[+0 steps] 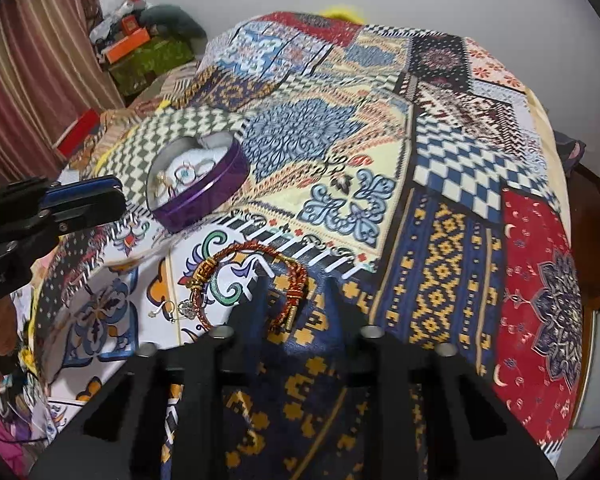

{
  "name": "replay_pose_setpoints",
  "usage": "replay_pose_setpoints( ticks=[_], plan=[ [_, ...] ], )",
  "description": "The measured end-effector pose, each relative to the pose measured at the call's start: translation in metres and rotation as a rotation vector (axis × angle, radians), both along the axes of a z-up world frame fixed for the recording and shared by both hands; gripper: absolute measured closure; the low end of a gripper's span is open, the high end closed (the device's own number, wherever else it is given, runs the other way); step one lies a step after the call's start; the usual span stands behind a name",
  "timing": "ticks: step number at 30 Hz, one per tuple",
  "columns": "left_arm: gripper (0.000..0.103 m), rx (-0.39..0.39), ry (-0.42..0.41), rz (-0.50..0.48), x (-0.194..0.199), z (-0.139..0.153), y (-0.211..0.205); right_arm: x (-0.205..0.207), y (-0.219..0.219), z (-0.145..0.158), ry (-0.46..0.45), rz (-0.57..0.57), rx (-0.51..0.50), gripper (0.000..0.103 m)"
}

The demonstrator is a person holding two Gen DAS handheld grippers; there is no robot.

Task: Organize jewelry
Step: 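Grasp a silver pendant with the left tool while the right tool grasps the braided orange bracelet, then carry the pendant and bracelet over the heart tin and open both tools to drop them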

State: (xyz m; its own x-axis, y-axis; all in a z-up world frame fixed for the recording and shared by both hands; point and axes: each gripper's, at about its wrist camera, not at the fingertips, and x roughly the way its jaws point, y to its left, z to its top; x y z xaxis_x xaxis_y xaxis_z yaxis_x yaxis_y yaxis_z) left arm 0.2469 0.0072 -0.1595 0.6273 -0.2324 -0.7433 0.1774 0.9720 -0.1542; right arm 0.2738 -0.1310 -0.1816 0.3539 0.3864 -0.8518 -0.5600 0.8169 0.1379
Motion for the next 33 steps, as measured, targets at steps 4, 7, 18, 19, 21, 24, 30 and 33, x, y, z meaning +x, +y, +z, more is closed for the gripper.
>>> replay_pose_setpoints(
  ticks=[4, 7, 18, 19, 21, 24, 30, 33],
  plan=[
    [0.088, 0.006, 0.003, 0.004, -0.005, -0.006, 0.002, -0.004, 0.004, -0.001, -0.038, 0.006, -0.027, 0.096],
    [0.088, -0.001, 0.001, 0.005, -0.009, -0.006, 0.004, -0.009, 0.006, 0.005, -0.060, 0.014, -0.029, 0.096],
    [0.088, -0.007, -0.022, 0.024, -0.021, 0.003, 0.012, -0.016, 0.004, 0.047, -0.141, -0.008, 0.035, 0.096],
    [0.088, -0.006, -0.025, 0.027, -0.022, 0.005, 0.013, -0.016, 0.005, 0.049, -0.146, -0.009, 0.035, 0.096],
    [0.088, -0.006, -0.030, 0.032, -0.024, 0.007, 0.016, -0.018, 0.007, 0.055, -0.160, -0.009, 0.036, 0.096],
    [0.088, -0.003, -0.041, 0.043, -0.027, 0.011, 0.020, -0.020, 0.011, 0.061, -0.174, -0.008, 0.042, 0.096],
    [0.088, 0.003, -0.062, 0.065, -0.029, 0.019, 0.031, -0.019, 0.025, 0.070, -0.202, 0.000, 0.063, 0.096],
    [0.088, 0.002, -0.072, 0.078, -0.029, 0.023, 0.039, -0.015, 0.034, 0.072, -0.203, 0.004, 0.081, 0.096]
  ],
)
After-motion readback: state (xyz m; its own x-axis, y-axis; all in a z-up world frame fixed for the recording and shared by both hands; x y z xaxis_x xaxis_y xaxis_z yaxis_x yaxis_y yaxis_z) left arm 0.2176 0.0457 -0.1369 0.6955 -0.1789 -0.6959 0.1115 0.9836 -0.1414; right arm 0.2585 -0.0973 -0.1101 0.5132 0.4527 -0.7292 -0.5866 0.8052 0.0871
